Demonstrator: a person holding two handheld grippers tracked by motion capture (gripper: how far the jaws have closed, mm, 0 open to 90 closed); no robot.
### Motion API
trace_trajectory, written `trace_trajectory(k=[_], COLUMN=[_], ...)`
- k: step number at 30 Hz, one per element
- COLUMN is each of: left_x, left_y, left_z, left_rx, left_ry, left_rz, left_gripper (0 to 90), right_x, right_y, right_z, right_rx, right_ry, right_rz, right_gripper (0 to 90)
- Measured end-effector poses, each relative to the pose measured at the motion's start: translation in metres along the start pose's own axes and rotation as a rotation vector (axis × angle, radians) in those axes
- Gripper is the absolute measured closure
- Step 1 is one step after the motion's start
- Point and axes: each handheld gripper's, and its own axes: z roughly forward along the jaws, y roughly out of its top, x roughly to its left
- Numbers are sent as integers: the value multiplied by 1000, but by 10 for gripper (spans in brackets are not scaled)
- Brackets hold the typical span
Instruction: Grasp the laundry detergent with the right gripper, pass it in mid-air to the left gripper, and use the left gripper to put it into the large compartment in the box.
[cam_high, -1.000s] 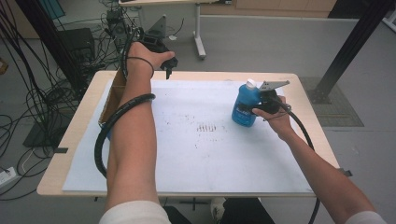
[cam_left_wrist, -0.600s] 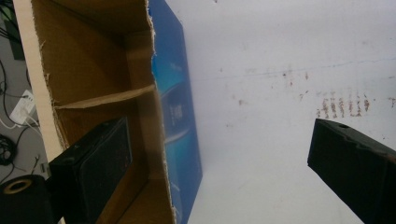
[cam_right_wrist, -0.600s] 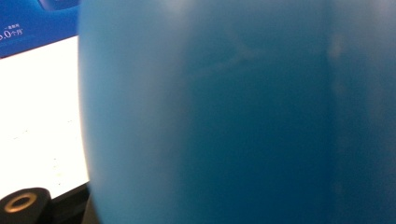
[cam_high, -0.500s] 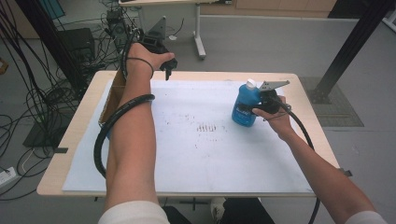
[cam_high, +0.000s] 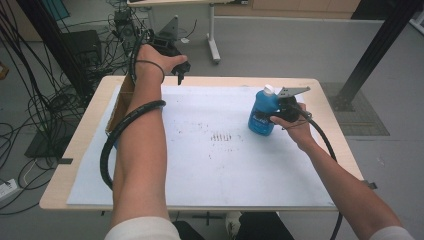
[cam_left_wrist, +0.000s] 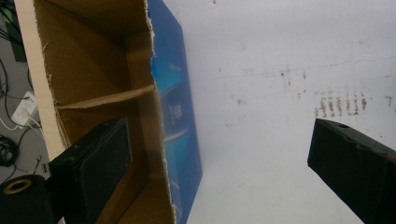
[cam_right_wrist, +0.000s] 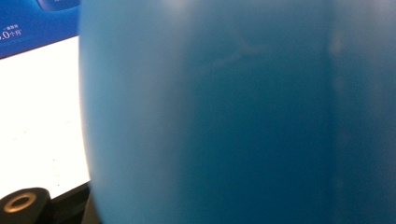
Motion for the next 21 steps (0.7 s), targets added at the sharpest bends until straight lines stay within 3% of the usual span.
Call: trace_trajectory(k=[21], left_x=[6], left_y=[1], left_z=[2], left_rx=[3], left_ry=[-1], left_rz=[8], left_gripper=[68], right_x=[0], right_y=[0], right_z=[0], right_rx=[-3], right_ry=[-5], right_rz=[0], right_gripper=[452])
